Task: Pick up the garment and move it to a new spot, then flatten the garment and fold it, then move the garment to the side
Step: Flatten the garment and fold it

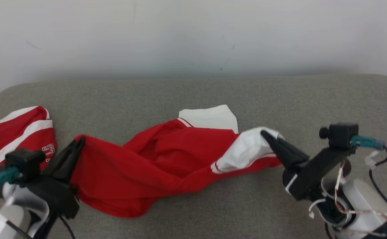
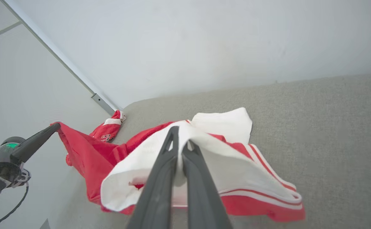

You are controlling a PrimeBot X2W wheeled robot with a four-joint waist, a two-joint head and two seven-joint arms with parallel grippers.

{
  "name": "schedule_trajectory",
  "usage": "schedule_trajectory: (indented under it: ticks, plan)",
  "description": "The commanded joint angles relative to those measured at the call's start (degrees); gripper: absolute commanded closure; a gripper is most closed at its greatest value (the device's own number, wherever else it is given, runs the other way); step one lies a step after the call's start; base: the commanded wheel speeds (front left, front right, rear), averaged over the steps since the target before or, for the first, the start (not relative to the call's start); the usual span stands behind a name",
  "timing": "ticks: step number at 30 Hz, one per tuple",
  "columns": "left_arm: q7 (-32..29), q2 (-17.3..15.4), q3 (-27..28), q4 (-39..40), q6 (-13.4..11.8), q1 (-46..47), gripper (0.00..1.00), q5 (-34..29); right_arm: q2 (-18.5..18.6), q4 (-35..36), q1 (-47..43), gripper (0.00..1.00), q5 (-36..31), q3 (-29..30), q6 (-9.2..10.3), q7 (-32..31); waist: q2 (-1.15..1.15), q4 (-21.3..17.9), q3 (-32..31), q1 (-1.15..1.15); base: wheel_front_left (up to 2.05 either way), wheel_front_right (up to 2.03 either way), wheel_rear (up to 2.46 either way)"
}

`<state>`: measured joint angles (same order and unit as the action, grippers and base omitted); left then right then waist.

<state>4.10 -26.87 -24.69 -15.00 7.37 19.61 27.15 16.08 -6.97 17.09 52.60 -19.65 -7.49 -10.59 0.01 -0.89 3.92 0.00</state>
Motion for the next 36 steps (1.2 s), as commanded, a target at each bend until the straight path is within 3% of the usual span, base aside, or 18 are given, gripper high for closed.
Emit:
schedule_trajectory:
  ticks: [1, 8, 19, 23, 25, 29, 36]
  plan:
    - [-0.72, -1.39, -0.15, 0.16, -0.03, 1.93, 1.0, 0.11, 0.71, -1.06, 3.09, 1.0, -0.87, -0.05, 0.0, 1.26, -0.01, -1.05, 1.68, 0.0, 0.0, 0.0, 0.0]
    - [-4.08, -6.65, -5.59, 1.01, 0.01, 16.51, 1.0, 6.14, -1.26, -11.44, 23.88, 1.0, 0.91, -5.31, 0.0, 4.3, -0.01, -4.04, 7.1, 0.0, 0.0, 0.0, 0.0]
    - [-5.9, -13.1, -14.93, -5.54, 0.02, 41.22, 1.0, 15.84, -5.04, -32.86, 52.43, 1.0, 6.39, -9.37, 0.0, 10.57, -0.01, -8.53, 15.69, 0.0, 0.0, 0.0, 0.0]
    - [-5.99, -12.54, -17.26, -8.51, 0.02, 49.83, 1.0, 20.07, -5.92, -39.66, 60.87, 1.0, 6.76, -9.96, 0.0, 13.41, -0.01, -9.24, 18.47, 0.0, 0.0, 0.0, 0.0]
    - [-6.7, -13.25, -19.5, -9.82, 0.02, 54.71, 1.0, 19.11, -6.5, -42.65, 64.88, 1.0, 7.04, -9.97, 0.0, 14.88, -0.01, -9.53, 19.91, 0.0, 0.0, 0.0, 0.0]
    - [-5.4, -10.99, -20.45, -13.54, 0.02, 62.89, 1.0, 22.29, -6.22, -48.92, 72.44, 1.0, 5.19, -9.83, 0.0, 19.93, -0.01, -9.09, 22.25, 0.0, 0.0, 0.0, 0.0]
    - [-0.71, -5.89, -21.64, -24.52, 0.01, 73.13, 1.0, 21.02, -5.52, -56.36, 82.79, 1.0, -1.58, -10.79, 0.0, 25.58, -0.01, -7.68, 25.56, 0.0, 0.0, 0.0, 0.0]
